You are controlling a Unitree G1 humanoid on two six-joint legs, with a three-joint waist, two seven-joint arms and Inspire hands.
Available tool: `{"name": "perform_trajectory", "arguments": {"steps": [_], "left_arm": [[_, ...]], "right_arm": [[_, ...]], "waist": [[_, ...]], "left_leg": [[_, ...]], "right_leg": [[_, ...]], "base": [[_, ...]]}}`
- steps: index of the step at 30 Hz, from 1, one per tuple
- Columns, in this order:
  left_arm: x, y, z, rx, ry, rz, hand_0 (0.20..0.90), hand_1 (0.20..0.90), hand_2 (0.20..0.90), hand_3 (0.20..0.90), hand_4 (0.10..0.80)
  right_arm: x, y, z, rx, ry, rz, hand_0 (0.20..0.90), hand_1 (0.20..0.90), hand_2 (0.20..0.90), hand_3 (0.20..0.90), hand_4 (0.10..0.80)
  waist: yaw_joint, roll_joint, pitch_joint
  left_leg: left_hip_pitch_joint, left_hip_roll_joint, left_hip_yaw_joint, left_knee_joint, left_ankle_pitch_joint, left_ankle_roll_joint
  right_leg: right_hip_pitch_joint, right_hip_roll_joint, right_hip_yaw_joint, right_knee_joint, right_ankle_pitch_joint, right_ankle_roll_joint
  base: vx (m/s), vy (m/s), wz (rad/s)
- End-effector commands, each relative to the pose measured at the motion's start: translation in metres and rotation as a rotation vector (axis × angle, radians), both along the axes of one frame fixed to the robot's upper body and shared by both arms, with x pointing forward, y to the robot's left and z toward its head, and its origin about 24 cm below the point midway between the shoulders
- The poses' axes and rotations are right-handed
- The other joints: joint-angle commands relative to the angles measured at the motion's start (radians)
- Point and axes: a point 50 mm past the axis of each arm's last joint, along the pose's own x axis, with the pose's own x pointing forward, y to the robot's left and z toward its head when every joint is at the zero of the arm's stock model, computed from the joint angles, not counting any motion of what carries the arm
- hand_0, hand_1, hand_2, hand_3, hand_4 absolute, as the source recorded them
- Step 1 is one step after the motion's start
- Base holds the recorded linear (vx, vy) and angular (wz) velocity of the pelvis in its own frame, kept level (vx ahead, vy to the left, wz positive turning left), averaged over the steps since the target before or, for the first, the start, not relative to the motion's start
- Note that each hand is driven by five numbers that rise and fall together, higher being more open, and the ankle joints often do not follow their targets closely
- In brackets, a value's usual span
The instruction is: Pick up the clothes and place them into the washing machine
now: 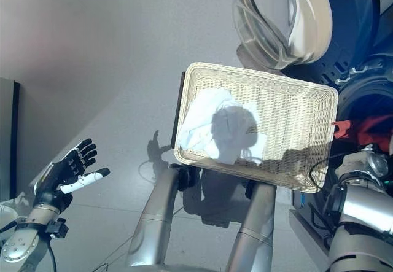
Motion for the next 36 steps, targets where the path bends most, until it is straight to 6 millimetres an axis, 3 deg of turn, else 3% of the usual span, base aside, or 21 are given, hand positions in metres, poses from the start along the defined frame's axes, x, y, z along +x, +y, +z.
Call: {"name": "perform_trajectory", "arguments": {"steps": [1, 7, 9, 10, 12, 14, 16, 19, 24, 25, 26, 36], "left_arm": [[0.003, 0.02, 0.011, -0.019, -0.097, 0.157, 0.9, 0.9, 0.9, 0.9, 0.8], [0.001, 0.021, 0.009, -0.035, -0.076, 0.151, 0.9, 0.9, 0.9, 0.9, 0.8], [-0.001, 0.024, 0.012, -0.033, -0.08, 0.152, 0.9, 0.9, 0.9, 0.9, 0.8], [-0.001, 0.024, 0.013, -0.034, -0.079, 0.149, 0.9, 0.9, 0.9, 0.9, 0.8], [-0.007, 0.028, 0.014, -0.045, -0.074, 0.166, 0.9, 0.9, 0.9, 0.9, 0.8], [-0.008, 0.029, 0.014, -0.042, -0.065, 0.164, 0.9, 0.9, 0.9, 0.9, 0.8], [-0.013, 0.033, 0.012, -0.036, -0.048, 0.179, 0.9, 0.9, 0.9, 0.9, 0.8], [-0.016, 0.033, 0.009, -0.037, -0.037, 0.183, 0.9, 0.9, 0.9, 0.9, 0.8], [-0.01, 0.027, 0.013, -0.023, -0.063, 0.141, 0.9, 0.9, 0.9, 0.9, 0.8], [-0.01, 0.027, 0.013, -0.023, -0.063, 0.143, 0.9, 0.9, 0.9, 0.9, 0.8], [-0.009, 0.026, 0.013, -0.019, -0.07, 0.14, 0.9, 0.9, 0.9, 0.9, 0.8], [-0.009, 0.026, 0.013, -0.03, -0.081, 0.151, 0.9, 0.9, 0.9, 0.9, 0.8]], "right_arm": [[-0.021, -0.022, 0.03, -0.055, -0.151, -0.242, 0.2, 0.2, 0.2, 0.2, 0.3], [-0.049, -0.041, 0.046, -0.052, -0.153, -0.4, 0.2, 0.2, 0.2, 0.2, 0.3], [-0.076, -0.059, 0.061, -0.094, -0.106, -0.483, 0.2, 0.2, 0.2, 0.2, 0.3], [-0.077, -0.06, 0.061, -0.095, -0.102, -0.487, 0.2, 0.2, 0.2, 0.2, 0.3], [-0.107, -0.075, 0.077, -0.141, -0.094, -0.579, 0.2, 0.2, 0.2, 0.2, 0.3], [-0.118, -0.08, 0.082, -0.154, -0.08, -0.605, 0.2, 0.2, 0.2, 0.2, 0.3], [-0.137, -0.088, 0.101, -0.224, -0.057, -0.647, 0.2, 0.2, 0.2, 0.2, 0.3], [-0.142, -0.091, 0.108, -0.273, -0.015, -0.644, 0.2, 0.2, 0.2, 0.2, 0.3], [-0.113, -0.082, 0.105, -0.336, -0.013, -0.531, 0.2, 0.2, 0.2, 0.2, 0.3], [-0.112, -0.082, 0.105, -0.336, -0.015, -0.528, 0.241, 0.241, 0.241, 0.241, 0.329], [-0.103, -0.078, 0.1, -0.328, -0.02, -0.501, 0.9, 0.9, 0.9, 0.9, 0.8], [-0.07, -0.06, 0.066, -0.268, -0.045, -0.371, 0.9, 0.9, 0.9, 0.9, 0.8]], "waist": [[-0.023, 0.044, -0.029], [-0.028, 0.057, -0.036], [-0.037, 0.058, -0.042], [-0.034, 0.059, -0.044], [-0.051, 0.054, -0.048], [-0.051, 0.052, -0.053], [-0.055, 0.044, -0.059], [-0.056, 0.042, -0.062], [-0.049, 0.042, -0.057], [-0.051, 0.042, -0.056], [-0.052, 0.044, -0.054], [-0.047, 0.04, -0.044]], "left_leg": [[0.039, 0.021, -0.026, -0.153, 0.068, -0.04], [0.05, 0.02, -0.03, -0.159, 0.072, -0.044], [0.045, 0.022, -0.034, -0.161, 0.075, -0.049], [0.044, 0.022, -0.034, -0.162, 0.075, -0.049], [0.039, 0.029, -0.037, -0.172, 0.082, -0.055], [0.036, 0.031, -0.039, -0.174, 0.084, -0.058], [0.036, 0.04, -0.038, -0.179, 0.085, -0.061], [0.035, 0.041, -0.036, -0.178, 0.085, -0.061], [0.022, 0.044, -0.036, -0.164, 0.083, -0.058], [0.022, 0.045, -0.036, -0.163, 0.083, -0.058], [0.021, 0.046, -0.034, -0.162, 0.082, -0.057], [0.027, 0.044, -0.033, -0.163, 0.08, -0.05]], "right_leg": [[0.019, 0.015, -0.05, -0.058, 0.011, -0.042], [0.025, 0.015, -0.049, -0.053, 0.005, -0.042], [0.024, 0.015, -0.05, -0.053, 0.002, -0.042], [0.024, 0.014, -0.051, -0.053, 0.002, -0.042], [0.02, 0.017, -0.053, -0.057, 0.004, -0.042], [0.017, 0.017, -0.054, -0.057, 0.004, -0.042], [0.012, 0.018, -0.054, -0.057, 0.007, -0.04], [0.009, 0.019, -0.054, -0.058, 0.009, -0.04], [0.001, 0.021, -0.055, -0.055, 0.013, -0.039], [0.001, 0.021, -0.055, -0.055, 0.013, -0.039], [0.001, 0.022, -0.056, -0.055, 0.013, -0.039], [0.019, 0.024, -0.064, -0.071, 0.022, -0.036]], "base": [[0.0, 0.0, 0.0], [0.0, 0.0, 0.0], [0.0, 0.0, 0.0], [0.0, 0.0, 0.0], [-0.008, -0.007, 0.02], [-0.01, -0.013, 0.05], [-0.004, -0.005, 0.02], [-0.004, -0.001, -0.01], [-0.011, -0.002, -0.03], [0.0, 0.0, 0.0], [0.0, 0.0, 0.0], [0.0, 0.0, 0.0]]}}
